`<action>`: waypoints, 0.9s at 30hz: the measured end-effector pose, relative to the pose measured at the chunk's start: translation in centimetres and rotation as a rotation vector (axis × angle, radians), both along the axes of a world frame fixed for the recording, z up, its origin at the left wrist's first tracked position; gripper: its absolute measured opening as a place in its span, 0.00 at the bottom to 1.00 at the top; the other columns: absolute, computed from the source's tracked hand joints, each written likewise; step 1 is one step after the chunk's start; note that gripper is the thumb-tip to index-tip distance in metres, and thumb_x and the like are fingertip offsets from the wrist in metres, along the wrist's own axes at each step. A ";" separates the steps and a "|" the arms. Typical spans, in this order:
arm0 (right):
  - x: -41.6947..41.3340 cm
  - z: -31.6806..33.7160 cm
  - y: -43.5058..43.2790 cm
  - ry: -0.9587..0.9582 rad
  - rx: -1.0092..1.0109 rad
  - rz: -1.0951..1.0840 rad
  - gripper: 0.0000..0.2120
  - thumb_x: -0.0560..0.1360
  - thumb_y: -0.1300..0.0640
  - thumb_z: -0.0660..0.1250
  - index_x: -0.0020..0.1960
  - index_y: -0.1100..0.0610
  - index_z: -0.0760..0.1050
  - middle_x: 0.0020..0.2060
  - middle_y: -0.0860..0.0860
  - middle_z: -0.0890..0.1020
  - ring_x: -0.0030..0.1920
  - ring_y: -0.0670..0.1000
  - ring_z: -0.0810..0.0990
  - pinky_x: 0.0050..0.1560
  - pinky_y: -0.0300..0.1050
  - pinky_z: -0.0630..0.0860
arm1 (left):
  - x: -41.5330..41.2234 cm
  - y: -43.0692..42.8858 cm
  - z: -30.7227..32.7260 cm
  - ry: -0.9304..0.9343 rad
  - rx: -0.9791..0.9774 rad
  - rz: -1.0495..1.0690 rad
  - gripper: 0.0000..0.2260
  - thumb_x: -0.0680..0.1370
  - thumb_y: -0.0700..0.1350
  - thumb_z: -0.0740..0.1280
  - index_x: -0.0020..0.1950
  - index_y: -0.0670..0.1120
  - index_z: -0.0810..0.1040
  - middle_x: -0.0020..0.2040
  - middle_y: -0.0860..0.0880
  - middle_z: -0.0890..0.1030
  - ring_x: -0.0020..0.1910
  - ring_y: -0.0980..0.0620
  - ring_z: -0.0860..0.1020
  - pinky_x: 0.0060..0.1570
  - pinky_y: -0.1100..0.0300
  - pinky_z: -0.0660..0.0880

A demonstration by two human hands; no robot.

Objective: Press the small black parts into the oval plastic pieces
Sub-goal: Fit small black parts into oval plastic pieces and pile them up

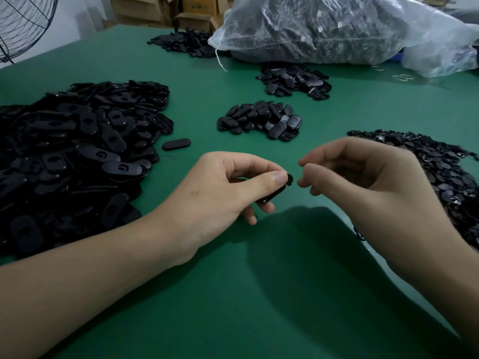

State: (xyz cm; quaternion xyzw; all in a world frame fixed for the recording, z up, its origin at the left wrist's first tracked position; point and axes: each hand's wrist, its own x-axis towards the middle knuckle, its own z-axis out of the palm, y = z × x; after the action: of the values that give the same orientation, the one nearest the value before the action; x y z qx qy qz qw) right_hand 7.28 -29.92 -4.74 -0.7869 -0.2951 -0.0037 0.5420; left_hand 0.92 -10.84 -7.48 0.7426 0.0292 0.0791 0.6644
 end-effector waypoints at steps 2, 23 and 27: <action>-0.3 0.0 0.2 -0.036 -0.074 0.000 0.04 0.72 0.50 0.73 0.43 0.50 0.84 0.38 0.47 0.86 0.38 0.48 0.84 0.44 0.54 0.82 | -0.1 0.0 -0.1 -0.022 0.028 -0.010 0.04 0.79 0.45 0.73 0.47 0.49 0.87 0.40 0.53 0.85 0.34 0.57 0.82 0.31 0.65 0.76; 0.6 -0.2 0.3 0.554 0.343 0.107 0.06 0.60 0.52 0.76 0.35 0.54 0.84 0.39 0.56 0.86 0.36 0.46 0.79 0.39 0.36 0.78 | -0.3 -0.4 -0.2 -0.160 0.080 -0.071 0.18 0.77 0.36 0.73 0.65 0.50 0.82 0.57 0.51 0.85 0.51 0.48 0.86 0.50 0.61 0.82; 0.8 -0.4 0.2 0.584 0.405 0.121 0.09 0.59 0.55 0.77 0.39 0.55 0.83 0.37 0.56 0.85 0.34 0.47 0.79 0.39 0.36 0.79 | -0.2 -0.6 -0.2 -0.165 0.060 -0.054 0.21 0.75 0.39 0.74 0.67 0.50 0.80 0.55 0.54 0.84 0.47 0.49 0.85 0.50 0.58 0.83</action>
State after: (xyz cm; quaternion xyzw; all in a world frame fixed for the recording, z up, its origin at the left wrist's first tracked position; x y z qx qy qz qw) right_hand 8.12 -29.69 -5.19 -0.6126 -0.1671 0.1948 0.7476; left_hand 0.71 -11.43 -7.71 0.7537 -0.0483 0.1230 0.6438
